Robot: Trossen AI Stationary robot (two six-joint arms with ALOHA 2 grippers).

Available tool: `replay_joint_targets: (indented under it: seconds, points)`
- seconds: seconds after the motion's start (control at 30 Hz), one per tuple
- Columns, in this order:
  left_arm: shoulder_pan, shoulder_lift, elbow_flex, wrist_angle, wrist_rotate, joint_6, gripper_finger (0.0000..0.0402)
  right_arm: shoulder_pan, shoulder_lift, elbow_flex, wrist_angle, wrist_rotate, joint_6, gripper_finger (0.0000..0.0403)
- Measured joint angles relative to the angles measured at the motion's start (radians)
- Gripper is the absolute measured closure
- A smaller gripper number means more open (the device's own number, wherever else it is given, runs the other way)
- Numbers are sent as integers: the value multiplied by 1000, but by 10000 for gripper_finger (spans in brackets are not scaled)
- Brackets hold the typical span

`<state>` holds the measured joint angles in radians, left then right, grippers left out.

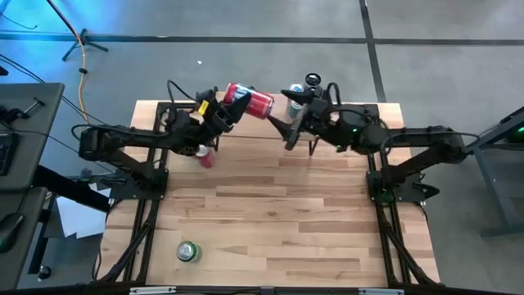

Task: Place canned beverage on shelf
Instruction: Put the bottom red soda can on the shelf

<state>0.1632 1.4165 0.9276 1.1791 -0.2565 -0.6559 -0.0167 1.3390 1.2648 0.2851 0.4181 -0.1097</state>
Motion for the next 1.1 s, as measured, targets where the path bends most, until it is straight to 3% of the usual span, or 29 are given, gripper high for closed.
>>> replay_joint_targets:
  seconds: [0.23, 0.37, 0.47, 0.63, 0.87, 0.97, 1.1]
  points:
    - [27, -215, 1, -640, 142, 261, 155, -3, -125, 0, -394, -50, 122, 16]
    - [19, -319, 1, -989, 134, 381, 155, -3, -129, -1, -517, -197, 214, 15]
    - [19, -360, 1, -1144, 69, 412, 155, -2, -97, -1, -519, -297, 241, 15]
    - [21, -346, 1, -1217, -86, 439, 155, 0, -46, -3, -522, -306, 248, 15]
    - [20, -170, 2, -1231, -244, 441, 155, 0, -52, -3, -482, -315, 324, 15]
    - [21, -98, 2, -1212, -321, 425, 155, 0, -74, -2, -477, -314, 337, 15]
    - [21, -45, 2, -1111, -351, 426, 154, 0, -86, -2, -477, -314, 340, 15]
